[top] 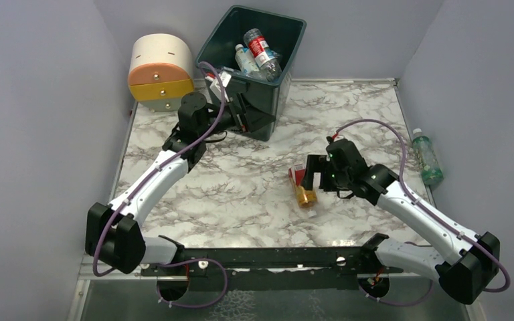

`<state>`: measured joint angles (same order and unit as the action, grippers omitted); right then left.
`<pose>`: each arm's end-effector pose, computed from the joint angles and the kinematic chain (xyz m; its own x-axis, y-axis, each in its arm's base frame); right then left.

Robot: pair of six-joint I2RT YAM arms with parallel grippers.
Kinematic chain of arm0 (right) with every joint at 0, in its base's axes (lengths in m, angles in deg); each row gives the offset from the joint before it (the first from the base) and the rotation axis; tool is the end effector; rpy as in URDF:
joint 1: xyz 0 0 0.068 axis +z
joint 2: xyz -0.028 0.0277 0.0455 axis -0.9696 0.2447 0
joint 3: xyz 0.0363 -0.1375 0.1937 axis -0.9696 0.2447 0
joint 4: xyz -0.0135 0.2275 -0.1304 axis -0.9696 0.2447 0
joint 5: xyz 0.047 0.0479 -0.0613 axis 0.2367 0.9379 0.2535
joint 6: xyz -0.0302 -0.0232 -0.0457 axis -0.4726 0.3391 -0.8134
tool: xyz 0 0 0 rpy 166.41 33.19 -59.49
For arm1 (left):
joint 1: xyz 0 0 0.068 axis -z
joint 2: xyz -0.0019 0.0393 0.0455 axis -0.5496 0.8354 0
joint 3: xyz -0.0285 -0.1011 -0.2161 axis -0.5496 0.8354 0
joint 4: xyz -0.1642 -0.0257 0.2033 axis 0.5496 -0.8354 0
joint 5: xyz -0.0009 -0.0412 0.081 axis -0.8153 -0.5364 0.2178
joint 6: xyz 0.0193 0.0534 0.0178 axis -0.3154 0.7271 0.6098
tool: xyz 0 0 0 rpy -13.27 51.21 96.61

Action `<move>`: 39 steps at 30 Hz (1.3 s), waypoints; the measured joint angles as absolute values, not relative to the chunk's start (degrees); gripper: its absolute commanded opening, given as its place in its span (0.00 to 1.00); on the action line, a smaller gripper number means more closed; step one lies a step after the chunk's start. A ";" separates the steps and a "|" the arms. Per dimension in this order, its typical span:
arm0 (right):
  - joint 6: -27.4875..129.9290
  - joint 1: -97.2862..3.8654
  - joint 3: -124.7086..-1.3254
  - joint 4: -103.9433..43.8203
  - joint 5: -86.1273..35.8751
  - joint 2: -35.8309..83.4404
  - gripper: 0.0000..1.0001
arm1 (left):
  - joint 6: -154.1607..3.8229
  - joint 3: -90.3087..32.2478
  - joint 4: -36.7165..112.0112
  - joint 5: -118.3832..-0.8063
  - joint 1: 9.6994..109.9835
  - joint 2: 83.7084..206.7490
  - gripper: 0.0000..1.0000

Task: Put the plastic bottles in the bin
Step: Pick up the plastic bottle at the center of the board.

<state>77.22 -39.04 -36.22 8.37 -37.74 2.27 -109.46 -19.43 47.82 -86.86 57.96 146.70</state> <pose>0.1883 0.1361 0.2356 -0.8126 0.0664 -0.5790 -0.1326 0.9464 0.2947 0.2898 -0.1608 0.3311 -0.6448 -0.3470 -0.6811 0.5806 0.3573 -0.7316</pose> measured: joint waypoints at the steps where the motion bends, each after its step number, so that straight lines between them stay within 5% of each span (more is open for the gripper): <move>1: 77.16 -39.04 -36.66 8.65 -38.09 2.30 0.99 | -109.41 -18.88 48.12 -86.88 57.96 145.94 0.99; 30: 72.77 -34.76 -35.94 1.94 -36.36 22.88 0.99 | -108.32 -11.10 50.81 -88.06 57.96 143.54 0.99; 39: 72.96 -34.76 -35.61 -0.66 -37.50 26.36 0.77 | -108.30 -9.44 50.66 -88.41 57.96 143.40 0.99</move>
